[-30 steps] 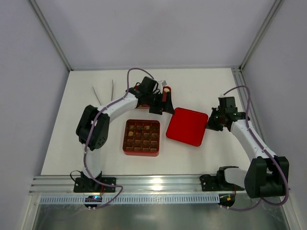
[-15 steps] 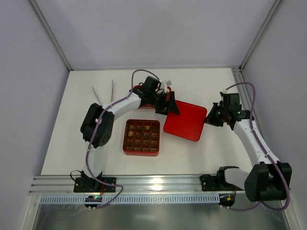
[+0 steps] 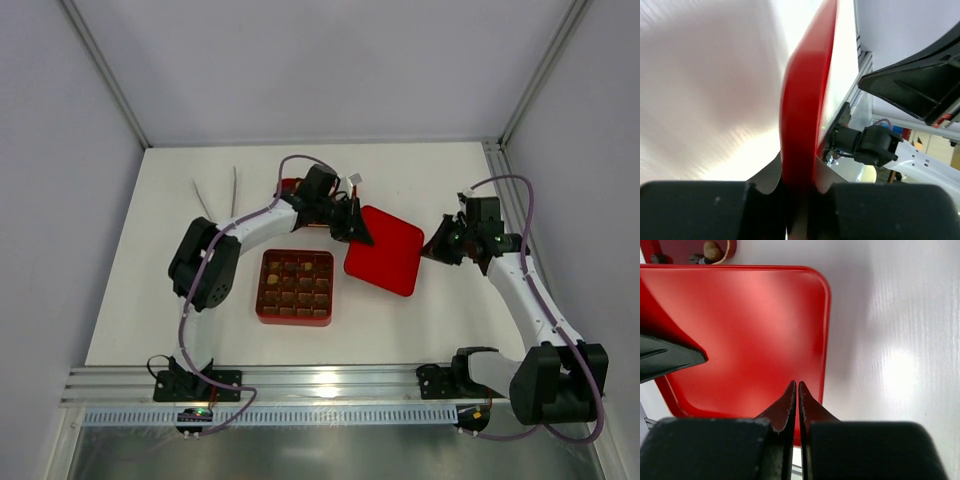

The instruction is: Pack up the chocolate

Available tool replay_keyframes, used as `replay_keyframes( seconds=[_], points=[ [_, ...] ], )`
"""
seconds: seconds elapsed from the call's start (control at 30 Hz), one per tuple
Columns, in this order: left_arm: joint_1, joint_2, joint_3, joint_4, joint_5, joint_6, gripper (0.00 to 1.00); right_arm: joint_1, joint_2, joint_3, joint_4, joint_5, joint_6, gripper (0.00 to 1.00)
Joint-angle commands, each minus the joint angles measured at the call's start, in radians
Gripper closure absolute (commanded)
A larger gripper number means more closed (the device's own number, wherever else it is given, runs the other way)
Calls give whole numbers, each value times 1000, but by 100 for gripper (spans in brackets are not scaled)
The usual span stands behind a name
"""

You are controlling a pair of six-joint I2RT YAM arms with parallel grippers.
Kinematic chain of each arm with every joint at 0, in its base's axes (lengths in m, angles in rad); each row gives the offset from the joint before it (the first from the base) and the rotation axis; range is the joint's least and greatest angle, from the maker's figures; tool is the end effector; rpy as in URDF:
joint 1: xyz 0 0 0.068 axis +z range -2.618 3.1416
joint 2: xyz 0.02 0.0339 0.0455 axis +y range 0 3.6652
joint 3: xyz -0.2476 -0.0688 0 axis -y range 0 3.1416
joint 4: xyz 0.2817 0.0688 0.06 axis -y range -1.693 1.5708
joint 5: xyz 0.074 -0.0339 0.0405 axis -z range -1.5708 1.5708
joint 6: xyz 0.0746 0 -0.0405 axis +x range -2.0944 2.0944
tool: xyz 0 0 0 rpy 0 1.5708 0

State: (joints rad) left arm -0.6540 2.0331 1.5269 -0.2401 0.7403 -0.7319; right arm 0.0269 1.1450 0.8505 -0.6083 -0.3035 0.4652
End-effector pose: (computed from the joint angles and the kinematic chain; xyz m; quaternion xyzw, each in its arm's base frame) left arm 0.3667 -0.3445 0.1634 0.1116 0.8592 -0.4936 0.0757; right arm 0.2939 0.0302 0.2007 0.1547 0.9223 0.2174 0.2795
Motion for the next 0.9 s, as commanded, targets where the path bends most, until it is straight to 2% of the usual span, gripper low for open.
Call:
replay_keyframes(
  seconds=[0.0,0.03,0.07,0.13,0.17,0.2,0.23,0.27,0.3,0.33,0.53,0.63,0.7,0.77,0.87],
  points=[
    [-4,-68,19,36,33,-49,100,2,-45,7,47,-19,-6,94],
    [-3,-71,25,29,34,-58,100,2,-48,7,45,-7,-14,90],
    [-1,-74,32,22,34,-69,100,4,-53,2,48,4,-19,80],
    [1,-79,53,-8,30,-75,100,8,-68,-5,58,42,-39,69],
    [4,-77,62,-24,21,-81,100,11,-73,-2,58,50,-51,58],
    [8,-76,88,-72,18,-84,100,43,-97,4,56,70,-68,51],
    [23,-73,104,-97,14,-92,100,83,-117,12,51,108,-95,46],
    [36,-67,116,-122,14,-101,100,129,-137,34,48,232,-112,36],
    [48,-63,127,-136,25,-130,100,186,-158,48,45,295,-120,32],
    [77,-62,143,-160,33,-145,100,303,-177,67,39,360,-149,30],
    [181,-60,145,-211,122,-282,100,666,-232,119,114,634,-304,25],
    [218,-73,118,-235,146,-319,100,911,-206,139,140,782,-446,23],
    [226,-91,104,-235,157,-336,100,988,-171,145,157,906,-500,23],
    [228,-102,96,-235,160,-348,100,1071,-108,147,168,967,-558,23],
    [228,-123,95,-237,171,-365,100,1131,-55,115,234,1064,-681,23]
  ],
)
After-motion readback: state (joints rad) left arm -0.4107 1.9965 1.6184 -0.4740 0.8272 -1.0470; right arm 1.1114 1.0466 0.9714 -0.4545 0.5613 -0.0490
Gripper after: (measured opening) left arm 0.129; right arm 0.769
